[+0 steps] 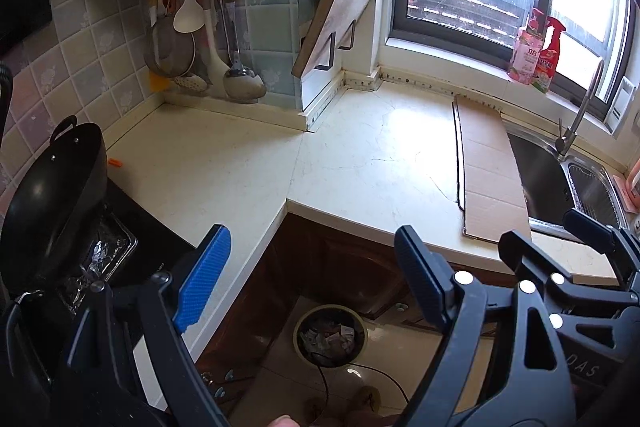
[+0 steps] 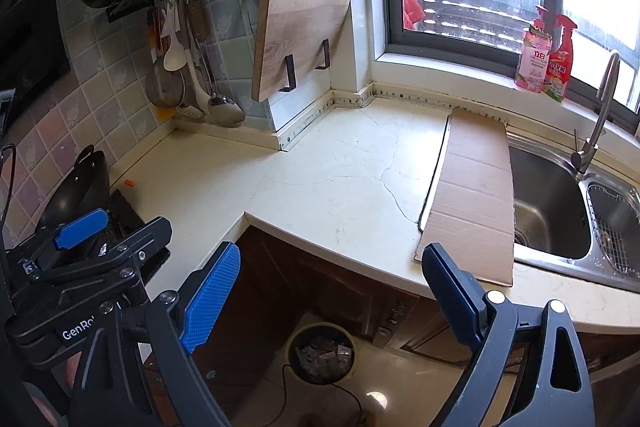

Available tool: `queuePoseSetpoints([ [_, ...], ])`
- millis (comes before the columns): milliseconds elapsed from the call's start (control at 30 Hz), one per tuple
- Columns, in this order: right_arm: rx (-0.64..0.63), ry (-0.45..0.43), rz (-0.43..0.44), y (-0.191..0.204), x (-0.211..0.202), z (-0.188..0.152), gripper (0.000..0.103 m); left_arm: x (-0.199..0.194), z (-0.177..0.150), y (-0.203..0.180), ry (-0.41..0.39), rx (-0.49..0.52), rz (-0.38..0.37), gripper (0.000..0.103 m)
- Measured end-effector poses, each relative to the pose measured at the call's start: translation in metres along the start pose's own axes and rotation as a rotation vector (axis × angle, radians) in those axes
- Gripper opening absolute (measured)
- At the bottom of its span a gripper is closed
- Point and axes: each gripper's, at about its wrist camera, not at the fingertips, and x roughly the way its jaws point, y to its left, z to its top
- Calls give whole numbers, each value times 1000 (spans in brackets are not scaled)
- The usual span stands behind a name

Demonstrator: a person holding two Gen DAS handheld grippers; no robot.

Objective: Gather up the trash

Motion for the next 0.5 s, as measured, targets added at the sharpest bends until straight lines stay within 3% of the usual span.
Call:
queuePoseSetpoints([
  [500, 3, 12, 13, -4, 5, -1, 94, 6, -1, 3, 14, 1, 7, 82],
])
